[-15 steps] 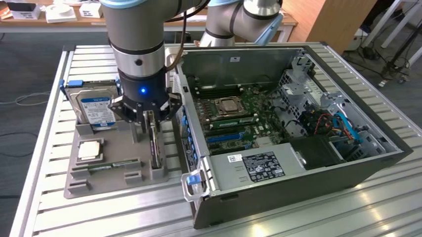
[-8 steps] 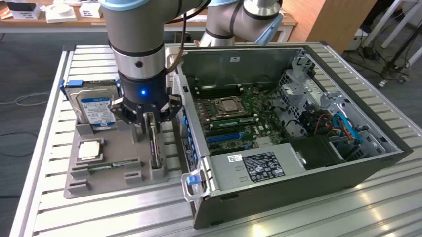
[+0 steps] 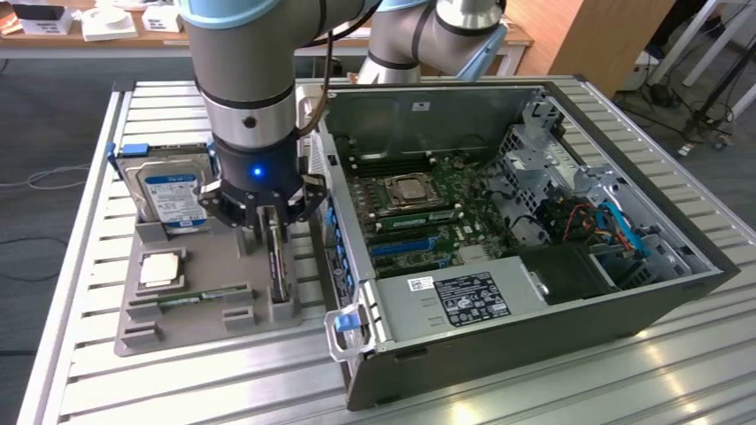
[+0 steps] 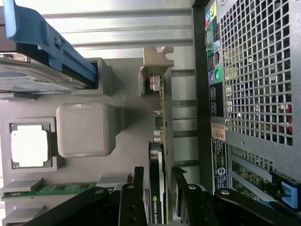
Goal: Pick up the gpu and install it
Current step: 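Pick up the gpu and move the gpu toward the slot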
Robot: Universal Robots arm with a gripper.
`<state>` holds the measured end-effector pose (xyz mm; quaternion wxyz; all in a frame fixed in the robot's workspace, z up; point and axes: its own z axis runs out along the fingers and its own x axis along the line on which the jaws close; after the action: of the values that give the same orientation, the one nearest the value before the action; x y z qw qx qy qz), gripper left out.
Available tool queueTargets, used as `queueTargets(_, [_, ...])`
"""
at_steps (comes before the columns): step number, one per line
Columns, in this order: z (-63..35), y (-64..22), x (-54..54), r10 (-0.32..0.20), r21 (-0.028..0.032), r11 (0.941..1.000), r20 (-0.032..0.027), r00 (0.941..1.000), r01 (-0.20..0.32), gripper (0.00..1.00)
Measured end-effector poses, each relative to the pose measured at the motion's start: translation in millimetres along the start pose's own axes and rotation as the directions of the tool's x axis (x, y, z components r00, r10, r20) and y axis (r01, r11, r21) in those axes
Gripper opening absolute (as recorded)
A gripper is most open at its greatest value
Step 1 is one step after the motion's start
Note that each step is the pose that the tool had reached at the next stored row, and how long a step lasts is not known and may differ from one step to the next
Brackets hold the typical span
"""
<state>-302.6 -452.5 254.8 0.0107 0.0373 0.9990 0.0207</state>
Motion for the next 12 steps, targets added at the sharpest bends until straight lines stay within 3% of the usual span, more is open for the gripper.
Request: queueTargets(12, [8.6,-0.6,0.2,0.0,0.0001,1.0,-0.0002,1.0,0.0,0.37])
